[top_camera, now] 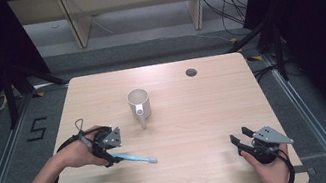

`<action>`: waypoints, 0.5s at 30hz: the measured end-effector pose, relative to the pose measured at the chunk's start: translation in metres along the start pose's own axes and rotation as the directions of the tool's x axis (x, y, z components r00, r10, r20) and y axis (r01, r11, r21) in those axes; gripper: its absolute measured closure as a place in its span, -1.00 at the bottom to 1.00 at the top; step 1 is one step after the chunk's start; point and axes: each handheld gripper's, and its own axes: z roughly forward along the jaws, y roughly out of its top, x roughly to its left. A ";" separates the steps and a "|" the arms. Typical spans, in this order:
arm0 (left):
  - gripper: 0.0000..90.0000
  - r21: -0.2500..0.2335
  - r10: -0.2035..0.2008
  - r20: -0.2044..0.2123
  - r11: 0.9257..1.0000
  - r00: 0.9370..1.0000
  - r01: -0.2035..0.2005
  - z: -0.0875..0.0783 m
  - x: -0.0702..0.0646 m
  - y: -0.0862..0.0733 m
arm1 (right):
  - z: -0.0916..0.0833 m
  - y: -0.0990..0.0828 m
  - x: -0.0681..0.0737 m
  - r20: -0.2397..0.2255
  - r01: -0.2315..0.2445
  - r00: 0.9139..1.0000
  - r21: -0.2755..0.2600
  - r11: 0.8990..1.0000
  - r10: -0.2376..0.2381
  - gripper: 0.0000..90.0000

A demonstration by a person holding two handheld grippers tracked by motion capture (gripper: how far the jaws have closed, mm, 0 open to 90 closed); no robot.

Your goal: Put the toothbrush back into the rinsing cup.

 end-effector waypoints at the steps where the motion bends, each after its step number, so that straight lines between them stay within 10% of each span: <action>1: -0.15 0.015 0.025 0.006 1.000 1.000 -0.025 0.000 0.002 0.003 | 0.000 0.000 0.000 0.000 0.005 1.000 0.002 1.000 -0.005 0.01; 7: -0.04 0.037 0.121 0.049 0.992 0.991 -0.123 0.006 0.009 0.011 | 0.003 -0.001 0.000 -0.028 0.000 1.000 0.006 1.000 0.001 0.00; 12: 0.00 0.103 0.211 0.099 0.970 0.972 -0.221 0.013 0.011 0.019 | 0.002 -0.001 0.000 -0.018 0.018 1.000 0.022 1.000 -0.017 0.00; 15: 0.01 0.095 0.207 0.126 0.971 0.970 -0.220 0.018 0.009 0.020 | 0.002 -0.001 0.000 -0.021 0.019 1.000 0.022 1.000 -0.019 0.00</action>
